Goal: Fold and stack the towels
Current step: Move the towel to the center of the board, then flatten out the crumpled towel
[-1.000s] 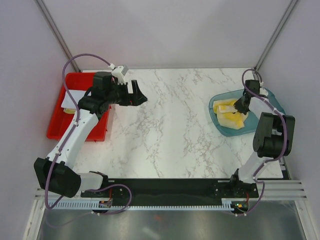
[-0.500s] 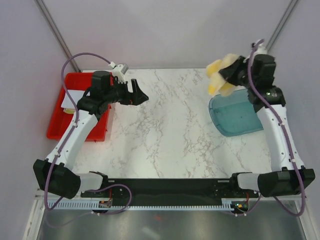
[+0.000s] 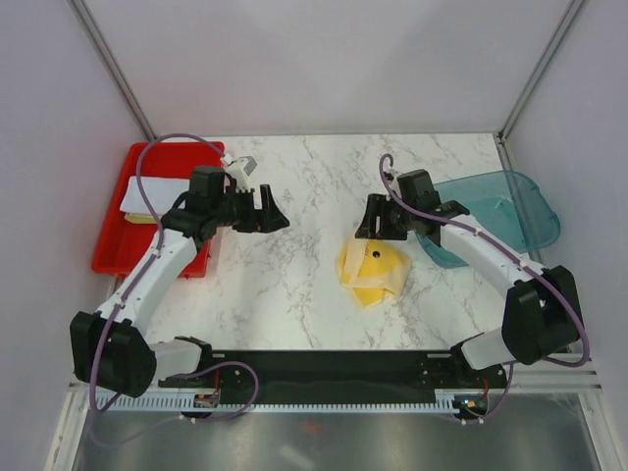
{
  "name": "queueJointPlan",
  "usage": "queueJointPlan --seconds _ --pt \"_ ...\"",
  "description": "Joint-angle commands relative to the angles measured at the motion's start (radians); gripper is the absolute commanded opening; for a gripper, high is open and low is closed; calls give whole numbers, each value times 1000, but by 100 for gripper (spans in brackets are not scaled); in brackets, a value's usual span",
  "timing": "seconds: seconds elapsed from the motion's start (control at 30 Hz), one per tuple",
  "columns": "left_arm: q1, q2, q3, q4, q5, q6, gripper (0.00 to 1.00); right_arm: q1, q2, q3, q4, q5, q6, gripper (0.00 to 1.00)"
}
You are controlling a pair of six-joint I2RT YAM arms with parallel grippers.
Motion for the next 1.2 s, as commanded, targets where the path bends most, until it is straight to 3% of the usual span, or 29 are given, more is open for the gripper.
queueJointPlan --seconds 0.0,0.1,0.17,0.37,0.53,0.73,0.97,1.1,1.17 --pt "3 43 14 30 69 5 89 42 -34 25 36 -104 -147 73" --pt "-3 79 25 68 108 -27 86 43 -62 17 -38 -24 -156 75" --pt "-23 112 22 99 125 -61 85 44 -72 -11 -82 115 -138 70" --pt "-161 220 0 220 97 -134 81 36 6 20 -55 283 -11 56" --pt "-321 231 -76 366 -71 -130 80 3 237 193 -50 336 121 55" --pt "-476 251 -148 482 -289 -101 78 -5 395 299 -18 326 155 53" --pt "-600 307 -138 548 -383 -46 69 -34 400 307 -12 363 149 52" --pt "-661 349 -122 570 -458 -6 69 -95 357 325 -22 376 -44 55" --pt "-688 391 -92 546 -501 11 68 -137 319 325 -12 369 -51 54"
